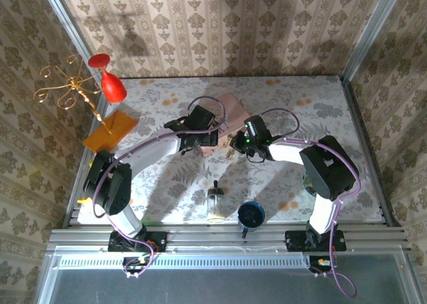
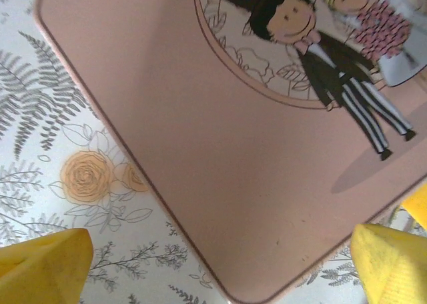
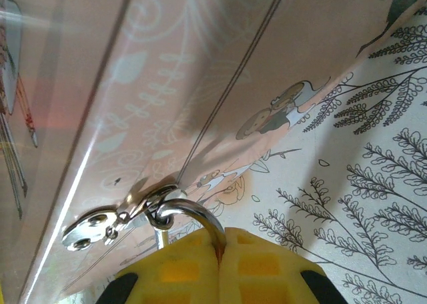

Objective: Unlock a padlock with a key

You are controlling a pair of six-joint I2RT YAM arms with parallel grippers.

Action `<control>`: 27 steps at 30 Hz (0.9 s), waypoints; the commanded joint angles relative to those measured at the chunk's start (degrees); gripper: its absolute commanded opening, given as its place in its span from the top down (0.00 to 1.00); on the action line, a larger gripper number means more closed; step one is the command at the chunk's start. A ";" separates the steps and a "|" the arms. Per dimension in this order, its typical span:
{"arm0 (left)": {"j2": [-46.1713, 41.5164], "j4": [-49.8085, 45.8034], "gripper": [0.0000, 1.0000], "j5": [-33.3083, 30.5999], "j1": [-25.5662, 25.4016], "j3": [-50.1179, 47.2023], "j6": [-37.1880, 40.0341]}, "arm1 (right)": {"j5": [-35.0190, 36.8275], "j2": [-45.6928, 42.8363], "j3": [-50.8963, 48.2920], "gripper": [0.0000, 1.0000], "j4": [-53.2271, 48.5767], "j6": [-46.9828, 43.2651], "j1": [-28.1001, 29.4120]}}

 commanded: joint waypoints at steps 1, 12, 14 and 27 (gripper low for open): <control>1.95 0.05 0.02 0.95 0.28 -1.49 -2.30 | 0.37 -3.64 -0.51 1.00 3.98 1.03 -0.24; 1.60 0.01 0.03 0.77 1.55 -5.06 -3.63 | 0.82 -3.55 -0.92 1.00 4.10 0.73 -0.37; 1.51 0.04 0.02 0.69 1.57 -5.31 -3.84 | 1.11 -3.31 -0.69 1.00 3.82 0.61 -0.37; 1.78 -0.71 0.02 0.46 2.03 -5.83 -3.79 | 4.49 -3.92 -2.39 1.00 7.60 3.83 -0.72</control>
